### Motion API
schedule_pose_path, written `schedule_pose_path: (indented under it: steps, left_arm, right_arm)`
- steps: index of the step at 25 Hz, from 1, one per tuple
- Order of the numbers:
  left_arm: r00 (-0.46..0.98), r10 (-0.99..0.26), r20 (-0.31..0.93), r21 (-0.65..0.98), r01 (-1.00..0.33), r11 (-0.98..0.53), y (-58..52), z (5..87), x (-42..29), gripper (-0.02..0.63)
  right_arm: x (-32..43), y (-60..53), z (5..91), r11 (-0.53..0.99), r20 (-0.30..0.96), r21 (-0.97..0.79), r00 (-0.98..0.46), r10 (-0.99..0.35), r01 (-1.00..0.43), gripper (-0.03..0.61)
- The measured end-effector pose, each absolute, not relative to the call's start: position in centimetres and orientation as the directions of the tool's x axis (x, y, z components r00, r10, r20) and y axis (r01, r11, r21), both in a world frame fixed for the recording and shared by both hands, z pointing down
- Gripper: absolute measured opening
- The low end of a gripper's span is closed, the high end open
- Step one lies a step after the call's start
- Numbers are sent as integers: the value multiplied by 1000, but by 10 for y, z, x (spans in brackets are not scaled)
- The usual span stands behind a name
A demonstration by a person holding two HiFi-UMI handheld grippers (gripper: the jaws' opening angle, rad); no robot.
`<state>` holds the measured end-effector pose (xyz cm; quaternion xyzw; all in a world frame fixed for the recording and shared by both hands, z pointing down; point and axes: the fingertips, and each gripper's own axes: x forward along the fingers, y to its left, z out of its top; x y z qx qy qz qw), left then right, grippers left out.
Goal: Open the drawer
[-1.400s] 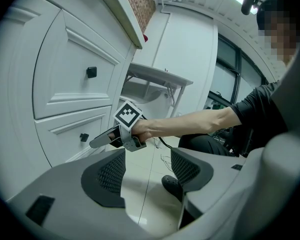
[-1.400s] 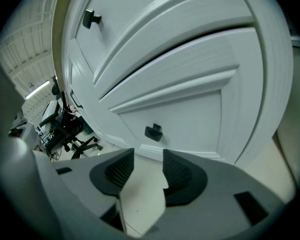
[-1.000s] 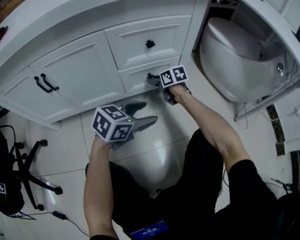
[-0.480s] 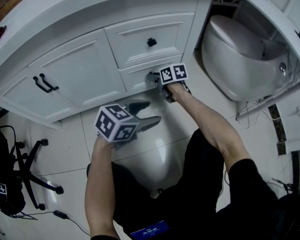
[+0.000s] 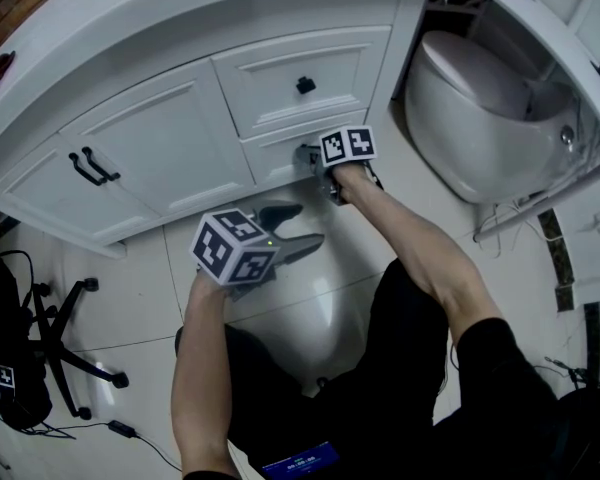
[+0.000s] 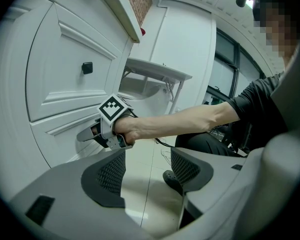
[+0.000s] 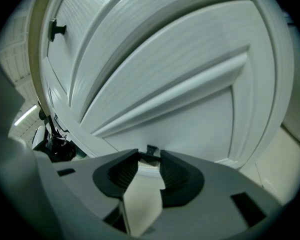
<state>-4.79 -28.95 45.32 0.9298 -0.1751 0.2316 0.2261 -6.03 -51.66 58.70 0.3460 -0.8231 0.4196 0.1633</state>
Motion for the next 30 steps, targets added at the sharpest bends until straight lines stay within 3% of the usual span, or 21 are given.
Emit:
schedule_pose_path:
  steps: [30]
  left_arm:
    - [833,-239,499,332,-439,-835,-282,445,-54,287]
  right_arm:
    - [-56,-488,588,475,605,-549,-719,-343,-688,152]
